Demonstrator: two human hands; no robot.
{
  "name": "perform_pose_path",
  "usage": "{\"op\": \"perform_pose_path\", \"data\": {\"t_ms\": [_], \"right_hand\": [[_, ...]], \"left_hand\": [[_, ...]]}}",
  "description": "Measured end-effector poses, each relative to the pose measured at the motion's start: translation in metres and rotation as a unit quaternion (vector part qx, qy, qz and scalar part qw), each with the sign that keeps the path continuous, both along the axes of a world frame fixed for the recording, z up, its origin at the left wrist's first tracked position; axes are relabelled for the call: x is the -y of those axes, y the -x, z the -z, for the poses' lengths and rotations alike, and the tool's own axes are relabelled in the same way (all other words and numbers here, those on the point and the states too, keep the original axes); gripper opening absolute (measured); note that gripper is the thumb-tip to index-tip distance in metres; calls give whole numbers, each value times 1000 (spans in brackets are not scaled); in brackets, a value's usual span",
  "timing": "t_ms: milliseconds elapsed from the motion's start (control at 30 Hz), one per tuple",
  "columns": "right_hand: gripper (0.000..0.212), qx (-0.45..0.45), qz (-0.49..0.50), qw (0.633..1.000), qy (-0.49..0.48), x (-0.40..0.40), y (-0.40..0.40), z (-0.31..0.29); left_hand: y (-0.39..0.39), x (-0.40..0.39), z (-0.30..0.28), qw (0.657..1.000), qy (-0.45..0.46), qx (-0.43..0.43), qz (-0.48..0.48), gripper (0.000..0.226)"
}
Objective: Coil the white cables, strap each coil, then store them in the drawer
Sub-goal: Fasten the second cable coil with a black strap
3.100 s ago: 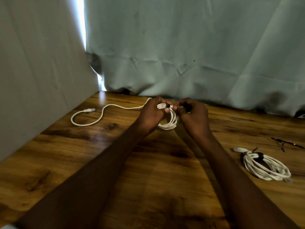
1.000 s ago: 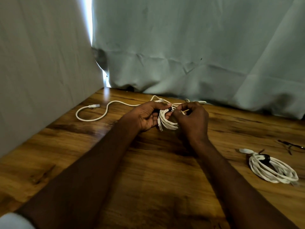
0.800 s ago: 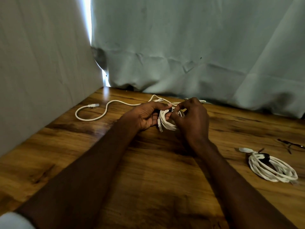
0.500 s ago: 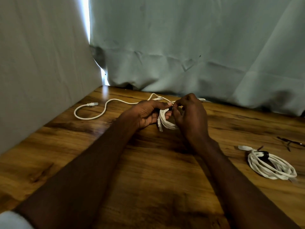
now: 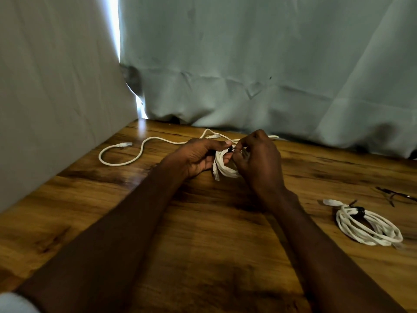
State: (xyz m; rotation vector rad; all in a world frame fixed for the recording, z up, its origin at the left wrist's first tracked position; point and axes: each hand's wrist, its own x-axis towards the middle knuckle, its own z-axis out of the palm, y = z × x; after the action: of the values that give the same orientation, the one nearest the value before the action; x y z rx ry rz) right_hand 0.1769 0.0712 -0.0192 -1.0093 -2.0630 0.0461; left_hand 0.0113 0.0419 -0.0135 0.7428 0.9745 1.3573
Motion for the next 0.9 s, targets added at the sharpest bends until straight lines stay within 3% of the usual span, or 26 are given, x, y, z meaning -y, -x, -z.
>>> {"op": "perform_pose_path", "data": {"t_ms": [233,533,667,800,900], "right_hand": [[16,25,14,1000,7,3,1,-1],[18,-13,61,998,21,5,5,3],[19,-14,73,997,37,4,7,5],[19,-3,95,994,51,6,8,6],[19,-8,118,992,48,9,8,5]], "left_hand": [[-1,0,0,1000,2,-9,-16,15],[-8,-5,2,999,25,-4,-31,20],[-17,-4,5,997,16,-22,-75,9],[-19,-5,8,991,12,-68,-116,25],[-20,-5,6,989,6,-51,-137,31]]}}
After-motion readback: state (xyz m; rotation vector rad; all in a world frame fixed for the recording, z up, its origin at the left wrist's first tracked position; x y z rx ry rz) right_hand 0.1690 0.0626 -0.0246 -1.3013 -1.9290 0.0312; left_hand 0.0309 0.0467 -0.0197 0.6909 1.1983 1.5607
